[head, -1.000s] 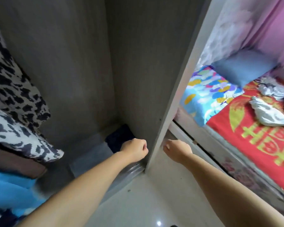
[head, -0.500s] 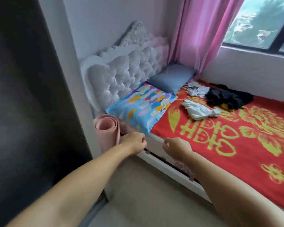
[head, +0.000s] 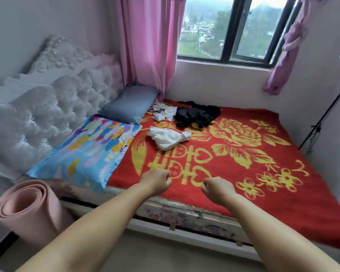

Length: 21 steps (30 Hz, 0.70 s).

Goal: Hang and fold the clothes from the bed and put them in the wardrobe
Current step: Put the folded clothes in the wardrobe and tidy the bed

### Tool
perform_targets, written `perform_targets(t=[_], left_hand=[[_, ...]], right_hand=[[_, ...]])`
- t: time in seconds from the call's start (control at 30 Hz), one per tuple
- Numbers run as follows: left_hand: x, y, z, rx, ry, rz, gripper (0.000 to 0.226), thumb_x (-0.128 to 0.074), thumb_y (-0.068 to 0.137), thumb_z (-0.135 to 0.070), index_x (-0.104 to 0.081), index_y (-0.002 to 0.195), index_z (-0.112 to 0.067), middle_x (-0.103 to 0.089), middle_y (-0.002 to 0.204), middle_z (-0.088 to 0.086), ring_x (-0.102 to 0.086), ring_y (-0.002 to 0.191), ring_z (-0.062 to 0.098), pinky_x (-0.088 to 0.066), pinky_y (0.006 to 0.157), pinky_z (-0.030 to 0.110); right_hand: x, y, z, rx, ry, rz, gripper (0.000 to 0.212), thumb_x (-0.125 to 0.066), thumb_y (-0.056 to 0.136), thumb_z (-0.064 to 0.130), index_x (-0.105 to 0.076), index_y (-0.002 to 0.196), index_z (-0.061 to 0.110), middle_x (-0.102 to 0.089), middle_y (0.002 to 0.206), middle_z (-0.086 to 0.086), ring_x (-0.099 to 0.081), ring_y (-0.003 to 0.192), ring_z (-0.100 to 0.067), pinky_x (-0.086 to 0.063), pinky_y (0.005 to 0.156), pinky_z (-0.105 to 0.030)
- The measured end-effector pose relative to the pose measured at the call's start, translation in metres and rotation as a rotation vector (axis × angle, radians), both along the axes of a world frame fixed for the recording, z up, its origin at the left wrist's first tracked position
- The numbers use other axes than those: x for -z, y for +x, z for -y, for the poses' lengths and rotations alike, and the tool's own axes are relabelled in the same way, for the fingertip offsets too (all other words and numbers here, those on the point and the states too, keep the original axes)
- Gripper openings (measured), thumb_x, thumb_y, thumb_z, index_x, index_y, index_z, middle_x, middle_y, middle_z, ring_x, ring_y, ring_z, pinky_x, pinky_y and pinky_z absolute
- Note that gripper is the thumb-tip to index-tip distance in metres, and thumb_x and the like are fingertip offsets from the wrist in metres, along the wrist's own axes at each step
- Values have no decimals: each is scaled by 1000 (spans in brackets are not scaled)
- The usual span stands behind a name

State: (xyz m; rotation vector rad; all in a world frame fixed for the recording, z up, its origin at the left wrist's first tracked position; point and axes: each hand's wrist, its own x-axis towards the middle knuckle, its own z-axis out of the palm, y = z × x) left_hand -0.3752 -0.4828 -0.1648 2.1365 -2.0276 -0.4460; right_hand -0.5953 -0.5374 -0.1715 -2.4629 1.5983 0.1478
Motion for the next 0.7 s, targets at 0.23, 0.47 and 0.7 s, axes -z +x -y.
perform_targets(t=[0.23, 0.47, 0.7], left_hand=[[34, -7, 124, 136, 55, 2, 28, -42, 94, -28, -63, 92, -10, -65, 91, 5, -60, 83, 25, -37, 57, 30], [31, 9, 255, 237, 62, 37, 29, -41, 92, -29, -64, 93, -12, -66, 94, 3, -61, 85, 23, -43, 61, 31], [61, 8, 334, 282, 152, 43, 29, -40, 94, -29, -65, 98, -14, -66, 95, 1, -61, 85, 22, -40, 57, 29]], right_hand=[[32, -23, 89, 154, 30, -30, 30, -37, 97, 30, -59, 83, 13, -61, 83, -1, -59, 76, -24, -39, 57, -28], [37, -30, 194, 347, 16, -44, 30, -36, 96, 31, -63, 95, 17, -66, 96, 2, -61, 87, -22, -41, 66, -29], [79, -28, 258, 365, 133, -80, 30, -36, 95, 32, -64, 97, 18, -66, 101, 2, -63, 94, -23, -41, 66, -29]])
